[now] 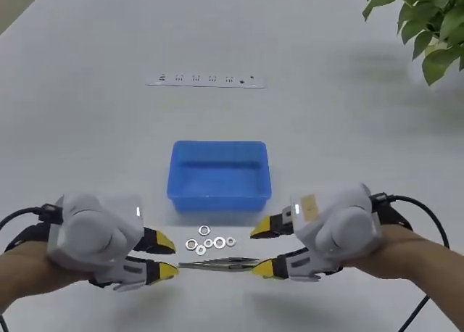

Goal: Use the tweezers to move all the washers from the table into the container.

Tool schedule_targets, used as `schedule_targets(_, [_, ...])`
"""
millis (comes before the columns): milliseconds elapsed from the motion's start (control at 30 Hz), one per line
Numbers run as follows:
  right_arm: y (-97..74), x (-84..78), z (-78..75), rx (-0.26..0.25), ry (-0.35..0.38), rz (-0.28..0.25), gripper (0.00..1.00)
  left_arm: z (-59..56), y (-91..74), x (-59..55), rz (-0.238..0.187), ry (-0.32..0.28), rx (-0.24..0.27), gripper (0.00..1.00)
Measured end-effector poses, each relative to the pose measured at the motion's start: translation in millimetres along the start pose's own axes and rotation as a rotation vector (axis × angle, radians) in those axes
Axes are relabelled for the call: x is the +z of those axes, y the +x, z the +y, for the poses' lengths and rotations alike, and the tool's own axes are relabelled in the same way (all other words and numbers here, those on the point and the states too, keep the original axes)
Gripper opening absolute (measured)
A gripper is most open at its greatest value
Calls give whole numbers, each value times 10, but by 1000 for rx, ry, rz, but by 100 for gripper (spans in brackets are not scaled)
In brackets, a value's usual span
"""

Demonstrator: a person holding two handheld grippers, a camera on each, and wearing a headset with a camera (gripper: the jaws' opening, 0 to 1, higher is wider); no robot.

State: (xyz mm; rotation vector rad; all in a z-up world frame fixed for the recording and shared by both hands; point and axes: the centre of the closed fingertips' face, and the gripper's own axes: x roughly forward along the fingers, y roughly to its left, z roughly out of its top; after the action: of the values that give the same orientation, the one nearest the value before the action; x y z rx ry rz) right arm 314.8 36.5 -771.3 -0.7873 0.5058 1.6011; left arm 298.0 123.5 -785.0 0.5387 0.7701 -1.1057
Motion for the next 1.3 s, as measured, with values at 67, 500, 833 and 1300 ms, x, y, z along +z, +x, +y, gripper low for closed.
schedule_targets(67, [38,-13,17,11,-17,13,30,-8,19,-17,15,13,-8,20])
schedule_targets(500, [210,-2,56,44,-28,23,25,-33,126,-12,52,56,-39,17])
schedule_targets(833, [285,-56,34,52,-16,40,21,-1,232,-34,87,81,-50,14])
schedule_targets(1300, [341,-130,37,59,3,57,16,34,252,-31,90,82,-51,7])
